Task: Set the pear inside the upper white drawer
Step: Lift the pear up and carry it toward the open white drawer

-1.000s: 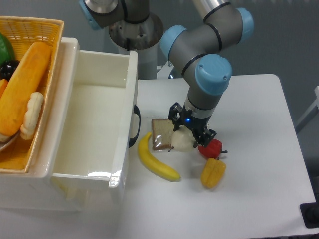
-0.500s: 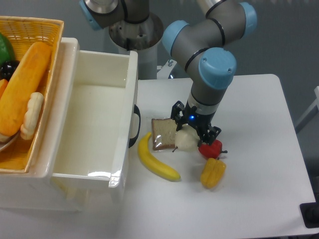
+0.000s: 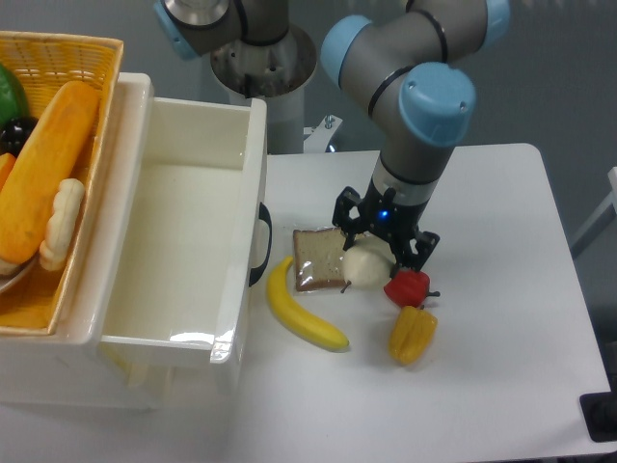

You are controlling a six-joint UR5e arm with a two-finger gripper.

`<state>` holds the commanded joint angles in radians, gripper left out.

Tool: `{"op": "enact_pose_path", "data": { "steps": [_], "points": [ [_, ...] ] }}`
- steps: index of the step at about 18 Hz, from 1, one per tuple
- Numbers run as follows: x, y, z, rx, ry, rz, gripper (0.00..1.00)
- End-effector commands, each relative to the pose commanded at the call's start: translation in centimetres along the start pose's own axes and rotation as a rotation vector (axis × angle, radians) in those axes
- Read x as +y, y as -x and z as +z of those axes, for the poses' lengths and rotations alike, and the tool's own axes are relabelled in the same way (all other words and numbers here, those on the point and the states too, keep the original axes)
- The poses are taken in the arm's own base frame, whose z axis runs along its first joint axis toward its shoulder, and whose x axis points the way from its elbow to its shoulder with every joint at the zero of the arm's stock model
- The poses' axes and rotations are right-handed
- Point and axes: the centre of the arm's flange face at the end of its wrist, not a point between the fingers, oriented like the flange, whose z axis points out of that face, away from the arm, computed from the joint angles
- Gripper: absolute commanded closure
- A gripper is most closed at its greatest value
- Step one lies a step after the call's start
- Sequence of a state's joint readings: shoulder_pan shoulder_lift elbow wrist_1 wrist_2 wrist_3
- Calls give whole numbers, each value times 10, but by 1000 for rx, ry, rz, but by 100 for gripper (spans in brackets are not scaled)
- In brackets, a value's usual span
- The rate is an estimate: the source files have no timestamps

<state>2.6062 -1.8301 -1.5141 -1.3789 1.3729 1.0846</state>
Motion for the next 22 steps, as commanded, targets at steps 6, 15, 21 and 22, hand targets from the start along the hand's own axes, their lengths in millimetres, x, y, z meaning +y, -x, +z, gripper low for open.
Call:
{"op": "enact_pose_path", "data": {
  "steps": [6,15,21,22],
  "points": [
    [3,-27,-43,-20,-38,-77,46],
    [11,-94,-113,28,-187,-117,46],
    [-4,-137,-121,80,-225,-111,45],
    [-7,-142,-121,84,-225,-105,44]
  ]
}}
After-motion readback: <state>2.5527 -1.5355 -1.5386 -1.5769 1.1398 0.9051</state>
